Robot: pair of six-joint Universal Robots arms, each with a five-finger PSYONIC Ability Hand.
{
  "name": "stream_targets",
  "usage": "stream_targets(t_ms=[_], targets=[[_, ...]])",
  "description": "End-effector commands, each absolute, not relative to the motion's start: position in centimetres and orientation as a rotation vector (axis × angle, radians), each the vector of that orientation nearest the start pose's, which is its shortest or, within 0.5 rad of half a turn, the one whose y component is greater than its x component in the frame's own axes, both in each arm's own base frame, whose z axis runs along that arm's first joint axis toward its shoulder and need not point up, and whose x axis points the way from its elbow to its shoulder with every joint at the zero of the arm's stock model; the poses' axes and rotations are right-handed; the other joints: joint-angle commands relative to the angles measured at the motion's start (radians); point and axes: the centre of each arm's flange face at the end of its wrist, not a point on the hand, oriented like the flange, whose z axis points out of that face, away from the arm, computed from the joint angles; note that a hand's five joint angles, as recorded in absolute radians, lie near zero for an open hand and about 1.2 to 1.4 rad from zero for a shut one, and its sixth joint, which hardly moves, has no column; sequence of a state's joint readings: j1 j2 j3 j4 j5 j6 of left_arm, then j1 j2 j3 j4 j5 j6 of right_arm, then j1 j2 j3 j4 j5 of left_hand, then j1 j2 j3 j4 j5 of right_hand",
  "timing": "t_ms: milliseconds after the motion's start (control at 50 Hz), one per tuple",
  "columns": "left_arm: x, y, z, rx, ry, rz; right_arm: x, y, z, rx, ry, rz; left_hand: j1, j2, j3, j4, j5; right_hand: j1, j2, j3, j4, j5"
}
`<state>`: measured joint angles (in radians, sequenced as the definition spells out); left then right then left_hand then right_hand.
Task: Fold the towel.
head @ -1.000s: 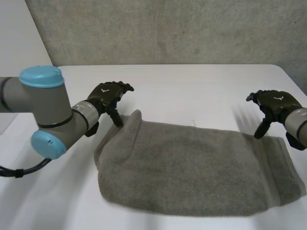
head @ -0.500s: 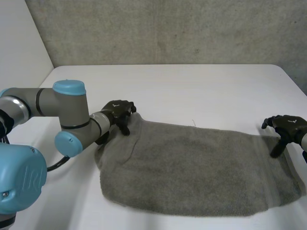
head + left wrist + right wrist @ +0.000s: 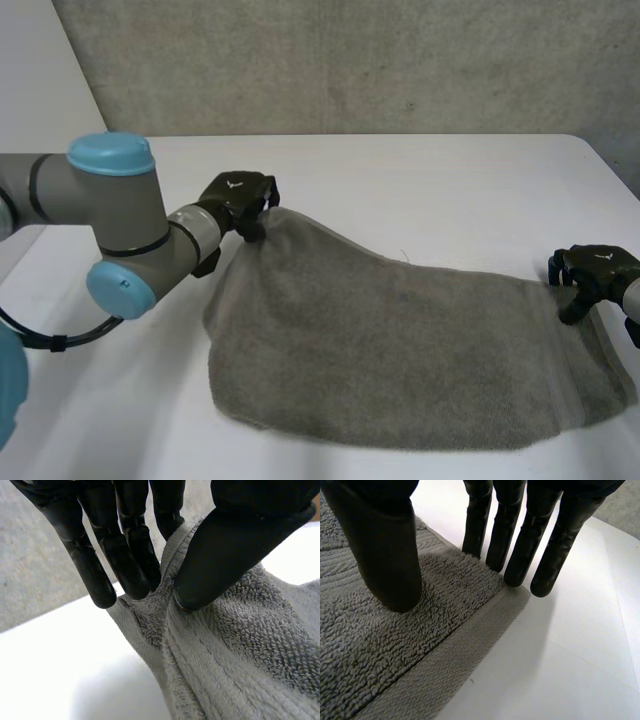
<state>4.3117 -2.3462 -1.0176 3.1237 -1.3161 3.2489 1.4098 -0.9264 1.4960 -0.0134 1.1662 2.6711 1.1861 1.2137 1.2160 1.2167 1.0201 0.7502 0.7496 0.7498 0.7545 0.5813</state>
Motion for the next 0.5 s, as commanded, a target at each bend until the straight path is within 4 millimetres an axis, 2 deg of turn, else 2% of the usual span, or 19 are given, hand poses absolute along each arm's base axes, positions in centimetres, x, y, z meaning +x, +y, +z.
stream_targets(t_ms=[20, 60, 100, 120, 140, 160, 240, 360, 400, 500], targets=[[-31.0, -33.7, 19.8, 0.971, 2.573, -2.203, 10.9, -37.5, 11.4, -0.708, 2.578, -1.576, 0.21, 0.183, 0.18, 0.18, 0.202, 0.004, 0.004, 0.004, -0.001, -0.002], [-30.9, -33.3, 20.3, 0.969, 2.559, -2.22, 10.8, -37.5, 11.3, -0.707, 2.579, -1.577, 0.21, 0.183, 0.18, 0.18, 0.202, 0.075, 0.075, 0.075, 0.07, 0.069], [-30.8, -33.1, 20.7, 0.969, 2.55, -2.231, 10.8, -37.6, 11.5, -0.711, 2.572, -1.593, 0.21, 0.183, 0.18, 0.18, 0.202, 0.361, 0.361, 0.361, 0.356, 0.355], [-30.7, -32.9, 21.0, 0.968, 2.545, -2.237, 10.8, -37.6, 11.5, -0.711, 2.572, -1.594, 0.21, 0.183, 0.18, 0.18, 0.202, 0.362, 0.363, 0.363, 0.358, 0.357], [-30.7, -32.9, 21.0, 0.968, 2.545, -2.237, 10.9, -37.6, 11.6, -0.714, 2.565, -1.604, 0.21, 0.183, 0.18, 0.18, 0.202, 0.554, 0.555, 0.555, 0.55, 0.548], [-30.6, -32.7, 21.4, 0.966, 2.536, -2.25, 10.8, -37.7, 11.7, -0.716, 2.554, -1.622, 0.21, 0.183, 0.18, 0.18, 0.202, 0.645, 0.646, 0.646, 0.641, 0.639], [-30.3, -32.3, 22.3, 0.959, 2.518, -2.271, 10.9, -37.6, 12.2, -0.732, 2.515, -1.645, 0.21, 0.183, 0.18, 0.18, 0.202, 0.646, 0.647, 0.646, 0.642, 0.64], [-29.8, -31.7, 24.4, 0.945, 2.467, -2.327, 11.5, -37.0, 14.0, -0.748, 2.445, -1.681, 0.21, 0.183, 0.18, 0.18, 0.202, 0.646, 0.647, 0.646, 0.642, 0.64], [-29.6, -31.7, 24.7, 0.938, 2.461, -2.335, 11.7, -36.6, 15.1, -0.758, 2.424, -1.715, 0.21, 0.183, 0.18, 0.18, 0.202, 0.646, 0.647, 0.646, 0.642, 0.64], [-29.4, -31.5, 24.9, 0.93, 2.452, -2.336, 11.8, -36.4, 16.3, -0.773, 2.406, -1.751, 0.21, 0.183, 0.18, 0.18, 0.202, 0.646, 0.647, 0.646, 0.642, 0.64]])
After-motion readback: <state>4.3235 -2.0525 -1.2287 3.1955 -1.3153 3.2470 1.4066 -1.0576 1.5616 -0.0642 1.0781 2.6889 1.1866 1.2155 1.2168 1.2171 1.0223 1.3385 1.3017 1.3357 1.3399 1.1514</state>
